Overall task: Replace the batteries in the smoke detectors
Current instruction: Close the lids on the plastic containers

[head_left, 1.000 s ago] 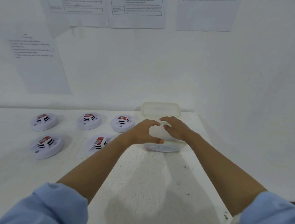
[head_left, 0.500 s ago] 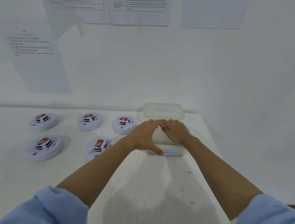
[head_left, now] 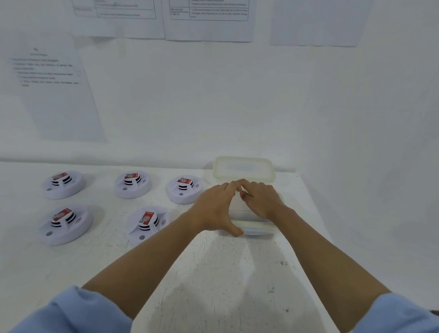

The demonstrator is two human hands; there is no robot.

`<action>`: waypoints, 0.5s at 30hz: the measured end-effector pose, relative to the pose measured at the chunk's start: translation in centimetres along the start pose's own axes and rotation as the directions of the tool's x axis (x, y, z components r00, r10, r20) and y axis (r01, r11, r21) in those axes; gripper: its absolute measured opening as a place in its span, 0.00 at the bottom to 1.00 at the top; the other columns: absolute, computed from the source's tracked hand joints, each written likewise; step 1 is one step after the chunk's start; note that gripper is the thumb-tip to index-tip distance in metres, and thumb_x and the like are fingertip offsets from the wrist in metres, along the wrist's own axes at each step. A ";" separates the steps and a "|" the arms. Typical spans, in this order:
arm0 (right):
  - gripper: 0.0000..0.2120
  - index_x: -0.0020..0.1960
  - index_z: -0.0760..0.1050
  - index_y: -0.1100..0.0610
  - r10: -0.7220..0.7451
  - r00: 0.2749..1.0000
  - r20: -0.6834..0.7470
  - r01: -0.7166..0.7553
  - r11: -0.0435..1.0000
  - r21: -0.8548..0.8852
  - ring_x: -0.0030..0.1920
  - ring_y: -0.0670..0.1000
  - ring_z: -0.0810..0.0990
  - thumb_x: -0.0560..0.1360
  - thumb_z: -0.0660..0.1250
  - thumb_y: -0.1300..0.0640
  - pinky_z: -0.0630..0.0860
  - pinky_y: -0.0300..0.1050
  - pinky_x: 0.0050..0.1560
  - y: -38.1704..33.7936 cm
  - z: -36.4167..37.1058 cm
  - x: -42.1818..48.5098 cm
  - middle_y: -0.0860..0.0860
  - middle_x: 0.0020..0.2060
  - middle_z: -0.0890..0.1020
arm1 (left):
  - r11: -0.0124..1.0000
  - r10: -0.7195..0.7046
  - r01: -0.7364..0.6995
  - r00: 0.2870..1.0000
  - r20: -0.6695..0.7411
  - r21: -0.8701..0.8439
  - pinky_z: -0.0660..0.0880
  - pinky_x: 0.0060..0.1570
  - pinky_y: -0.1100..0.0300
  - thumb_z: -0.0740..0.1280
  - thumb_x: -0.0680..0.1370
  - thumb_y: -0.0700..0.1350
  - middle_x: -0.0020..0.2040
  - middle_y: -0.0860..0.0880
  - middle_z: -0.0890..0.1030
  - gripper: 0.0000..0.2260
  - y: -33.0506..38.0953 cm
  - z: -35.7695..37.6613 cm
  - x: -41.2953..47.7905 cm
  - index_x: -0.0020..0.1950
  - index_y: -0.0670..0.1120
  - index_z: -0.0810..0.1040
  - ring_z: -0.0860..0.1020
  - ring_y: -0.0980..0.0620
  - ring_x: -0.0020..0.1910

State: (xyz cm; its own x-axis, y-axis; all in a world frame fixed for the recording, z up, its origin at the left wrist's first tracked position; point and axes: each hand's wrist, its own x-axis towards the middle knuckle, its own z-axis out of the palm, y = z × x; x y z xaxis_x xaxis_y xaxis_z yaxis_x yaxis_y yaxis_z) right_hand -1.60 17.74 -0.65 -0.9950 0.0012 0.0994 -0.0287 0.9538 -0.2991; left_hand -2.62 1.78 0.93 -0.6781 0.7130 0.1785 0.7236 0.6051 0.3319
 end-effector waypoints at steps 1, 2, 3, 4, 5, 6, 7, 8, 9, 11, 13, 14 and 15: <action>0.16 0.67 0.64 0.50 -0.001 1.000 -0.001 0.001 1.000 -0.004 0.56 0.57 0.73 0.80 0.49 0.55 0.63 0.49 0.57 0.0 0.0 0.0 0.56 0.55 0.77 | 1.000 0.001 -0.001 1.000 -0.003 0.007 0.67 0.51 0.63 0.77 0.61 0.55 0.62 0.50 0.73 0.41 0.0 0.0 0.0 0.68 0.46 0.63 0.71 0.51 0.57; 0.16 0.67 0.64 0.50 -0.001 1.000 -0.002 0.001 1.000 -0.006 0.56 0.57 0.72 0.80 0.49 0.55 0.63 0.49 0.57 0.0 0.0 0.0 0.56 0.55 0.77 | 1.000 0.001 -0.001 1.000 -0.005 0.010 0.67 0.51 0.62 0.77 0.61 0.55 0.62 0.50 0.73 0.40 0.0 0.1 0.0 0.67 0.46 0.63 0.71 0.51 0.57; 0.16 0.67 0.64 0.50 -0.002 1.000 -0.001 0.002 1.000 -0.007 0.56 0.57 0.72 0.80 0.50 0.55 0.63 0.49 0.58 0.0 -0.1 -0.1 0.56 0.55 0.77 | 1.000 0.001 -0.001 1.000 -0.007 0.011 0.68 0.51 0.62 0.77 0.61 0.55 0.62 0.50 0.73 0.40 0.0 0.1 0.0 0.67 0.47 0.63 0.71 0.51 0.57; 0.16 0.67 0.64 0.50 -0.003 1.000 -0.001 0.003 1.000 -0.008 0.57 0.57 0.72 0.80 0.50 0.55 0.63 0.49 0.58 -0.1 -0.1 -0.1 0.56 0.56 0.77 | 1.000 0.000 0.000 1.000 -0.010 0.010 0.68 0.51 0.62 0.77 0.61 0.55 0.62 0.50 0.73 0.40 -0.1 0.1 -0.1 0.67 0.47 0.63 0.71 0.51 0.57; 0.16 0.67 0.64 0.50 -0.003 1.000 -0.001 0.003 1.000 -0.009 0.57 0.57 0.72 0.80 0.50 0.55 0.63 0.49 0.58 -0.1 -0.1 -0.1 0.55 0.56 0.76 | 1.000 -0.001 0.001 1.000 -0.012 0.011 0.68 0.51 0.61 0.77 0.61 0.55 0.62 0.50 0.73 0.40 0.0 0.1 -0.1 0.67 0.46 0.63 0.71 0.51 0.57; 0.16 0.67 0.64 0.50 -0.002 1.000 -0.002 0.002 1.000 -0.010 0.57 0.57 0.72 0.80 0.50 0.55 0.63 0.49 0.59 -0.1 -0.2 -0.1 0.55 0.56 0.76 | 1.000 -0.001 0.002 1.000 -0.013 0.013 0.69 0.51 0.61 0.77 0.61 0.55 0.61 0.50 0.73 0.40 0.0 0.1 -0.1 0.67 0.46 0.63 0.71 0.51 0.56; 0.16 0.67 0.64 0.50 -0.001 1.000 -0.002 0.001 1.000 -0.012 0.57 0.57 0.72 0.80 0.49 0.55 0.63 0.49 0.59 -0.2 -0.2 -0.2 0.56 0.56 0.76 | 1.000 -0.002 0.002 1.000 -0.014 0.015 0.69 0.51 0.60 0.77 0.61 0.55 0.61 0.50 0.73 0.40 0.0 0.1 -0.1 0.67 0.46 0.63 0.72 0.51 0.56; 0.16 0.67 0.64 0.50 -0.001 1.000 -0.003 0.001 1.000 -0.014 0.57 0.57 0.72 0.80 0.49 0.55 0.63 0.49 0.59 -0.2 -0.1 -0.1 0.56 0.56 0.76 | 1.000 -0.002 0.002 1.000 -0.015 0.018 0.70 0.52 0.59 0.77 0.61 0.55 0.61 0.50 0.73 0.39 0.1 0.1 -0.1 0.67 0.46 0.63 0.72 0.51 0.56; 0.16 0.67 0.64 0.50 -0.001 1.000 -0.004 0.001 1.000 -0.017 0.57 0.57 0.72 0.80 0.49 0.55 0.63 0.49 0.59 -0.2 -0.1 -0.2 0.56 0.56 0.76 | 1.000 -0.001 0.001 1.000 -0.014 0.021 0.70 0.53 0.59 0.77 0.61 0.55 0.61 0.50 0.73 0.39 0.1 0.1 -0.1 0.67 0.46 0.63 0.71 0.51 0.56; 0.17 0.67 0.64 0.50 -0.004 1.000 -0.006 0.004 1.000 -0.023 0.57 0.57 0.72 0.80 0.49 0.56 0.63 0.49 0.58 -0.2 -0.1 -0.2 0.56 0.56 0.76 | 1.000 0.002 -0.002 1.000 -0.012 0.030 0.71 0.53 0.58 0.77 0.62 0.55 0.60 0.50 0.73 0.39 0.2 0.0 -0.1 0.66 0.46 0.63 0.71 0.51 0.56; 0.16 0.67 0.64 0.51 -0.007 1.000 -0.009 0.007 1.000 -0.021 0.56 0.57 0.72 0.80 0.50 0.56 0.63 0.49 0.58 -0.2 -0.2 -0.2 0.56 0.56 0.76 | 0.999 0.002 -0.001 1.000 -0.012 0.034 0.71 0.52 0.58 0.77 0.62 0.55 0.60 0.50 0.73 0.39 0.2 0.1 -0.1 0.66 0.46 0.63 0.71 0.51 0.56; 0.16 0.67 0.64 0.51 -0.008 1.000 -0.012 0.007 1.000 -0.020 0.57 0.57 0.72 0.80 0.50 0.56 0.63 0.49 0.58 -0.2 -0.2 -0.2 0.56 0.56 0.76 | 0.999 0.002 -0.001 1.000 -0.013 0.036 0.72 0.52 0.58 0.76 0.62 0.55 0.60 0.50 0.73 0.39 0.2 0.1 -0.1 0.66 0.46 0.63 0.71 0.51 0.56; 0.16 0.67 0.64 0.51 -0.009 1.000 -0.013 0.008 1.000 -0.019 0.57 0.57 0.72 0.80 0.50 0.56 0.63 0.49 0.58 -0.3 -0.2 -0.2 0.56 0.56 0.76 | 0.999 0.002 -0.001 1.000 -0.014 0.039 0.72 0.52 0.57 0.76 0.62 0.55 0.59 0.50 0.73 0.38 0.2 0.2 -0.1 0.66 0.46 0.63 0.71 0.51 0.55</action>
State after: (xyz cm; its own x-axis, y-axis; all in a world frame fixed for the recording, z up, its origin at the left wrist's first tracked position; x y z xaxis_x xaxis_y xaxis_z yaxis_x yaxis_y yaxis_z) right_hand -1.34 17.57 -0.40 -0.9934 -0.0029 0.1146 -0.0351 0.9594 -0.2798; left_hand -2.36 1.87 0.82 -0.6786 0.7091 0.1919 0.7289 0.6176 0.2956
